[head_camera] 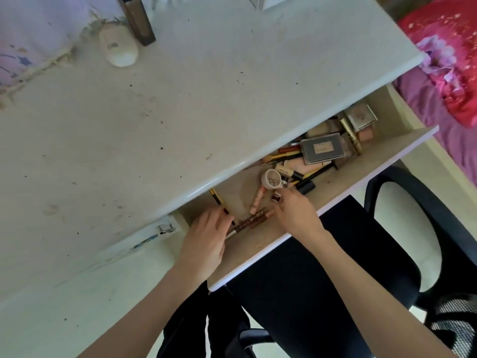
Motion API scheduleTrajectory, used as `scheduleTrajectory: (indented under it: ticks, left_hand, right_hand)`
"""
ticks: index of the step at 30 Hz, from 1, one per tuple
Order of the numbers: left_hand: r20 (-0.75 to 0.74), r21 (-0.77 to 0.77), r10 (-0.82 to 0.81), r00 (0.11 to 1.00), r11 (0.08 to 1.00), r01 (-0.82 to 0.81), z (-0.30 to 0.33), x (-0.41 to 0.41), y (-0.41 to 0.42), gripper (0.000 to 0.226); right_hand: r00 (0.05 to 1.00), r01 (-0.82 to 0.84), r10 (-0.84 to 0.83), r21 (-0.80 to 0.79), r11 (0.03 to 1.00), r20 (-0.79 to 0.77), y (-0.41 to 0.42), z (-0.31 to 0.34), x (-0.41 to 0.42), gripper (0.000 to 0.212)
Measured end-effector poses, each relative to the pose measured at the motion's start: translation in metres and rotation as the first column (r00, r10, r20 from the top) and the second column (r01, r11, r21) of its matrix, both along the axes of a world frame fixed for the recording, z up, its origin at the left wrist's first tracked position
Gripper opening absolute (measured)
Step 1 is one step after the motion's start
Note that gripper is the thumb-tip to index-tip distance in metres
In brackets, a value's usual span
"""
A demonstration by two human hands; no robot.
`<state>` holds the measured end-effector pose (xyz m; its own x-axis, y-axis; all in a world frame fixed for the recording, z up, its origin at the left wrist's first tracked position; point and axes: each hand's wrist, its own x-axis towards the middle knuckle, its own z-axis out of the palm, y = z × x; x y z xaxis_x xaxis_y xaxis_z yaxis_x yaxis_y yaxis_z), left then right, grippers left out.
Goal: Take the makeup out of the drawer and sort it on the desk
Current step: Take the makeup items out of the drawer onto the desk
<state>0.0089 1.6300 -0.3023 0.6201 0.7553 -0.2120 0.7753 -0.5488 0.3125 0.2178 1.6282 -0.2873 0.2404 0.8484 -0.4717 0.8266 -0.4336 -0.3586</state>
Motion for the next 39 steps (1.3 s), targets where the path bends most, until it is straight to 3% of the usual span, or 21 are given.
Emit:
scheduleTrajectory:
  ticks: [3,7,14,19,24,26,29,34,39]
  left_hand:
    - [-0.173,-0.077,0.086,0.981,0.992,-0.1,-0.005,0.012,0.01,0.072]
    - [-0.356,-0.093,0.143,0.924,0.978,-0.187,-0.012,0.024,0.014,0.067]
    - [-0.395,-0.19,0.15,0.906,0.952,-0.241,-0.022,0.029,0.027,0.055]
    - [-0.302,-0.358,0.126,0.945,0.904,-0.235,-0.015,0.025,0.028,0.043]
    - [0.079,-0.497,0.278,0.957,0.843,-0.204,0.01,0.013,0.024,0.042]
    - [0.238,-0.634,0.441,0.865,0.745,-0.206,0.03,0.005,0.026,0.045]
    - [0.404,-0.734,0.674,0.619,0.642,-0.221,0.063,-0.012,0.035,0.04]
    - [0.516,-0.676,0.792,0.328,0.611,-0.412,0.1,-0.047,0.063,0.035]
    - [0.495,-0.616,0.854,0.159,0.474,-0.628,0.102,-0.115,0.084,0.029]
  right_hand:
    - [0.994,0.106,-0.105,0.036,0.994,-0.022,0.021,-0.012,0.003,0.048]
    - [0.995,-0.045,0.045,-0.002,0.999,0.088,0.04,-0.032,0.003,0.05]
    - [0.987,-0.102,0.109,-0.062,0.993,0.118,0.054,-0.046,0.001,0.053]
    - [0.998,-0.052,0.051,0.025,0.998,0.047,0.042,-0.034,-0.001,0.052]
    - [0.967,0.192,-0.15,0.201,0.961,-0.207,0.013,0.001,-0.01,0.053]
    - [0.935,0.294,-0.207,0.3,0.907,-0.289,0.001,0.016,-0.015,0.05]
    - [0.919,0.323,-0.166,0.439,0.838,-0.358,-0.004,0.036,-0.024,0.048]
    - [0.931,0.189,0.007,0.499,0.846,-0.365,0.033,0.062,-0.064,0.055]
    - [0.933,-0.028,0.212,0.53,0.847,-0.29,0.074,0.068,-0.13,0.055]
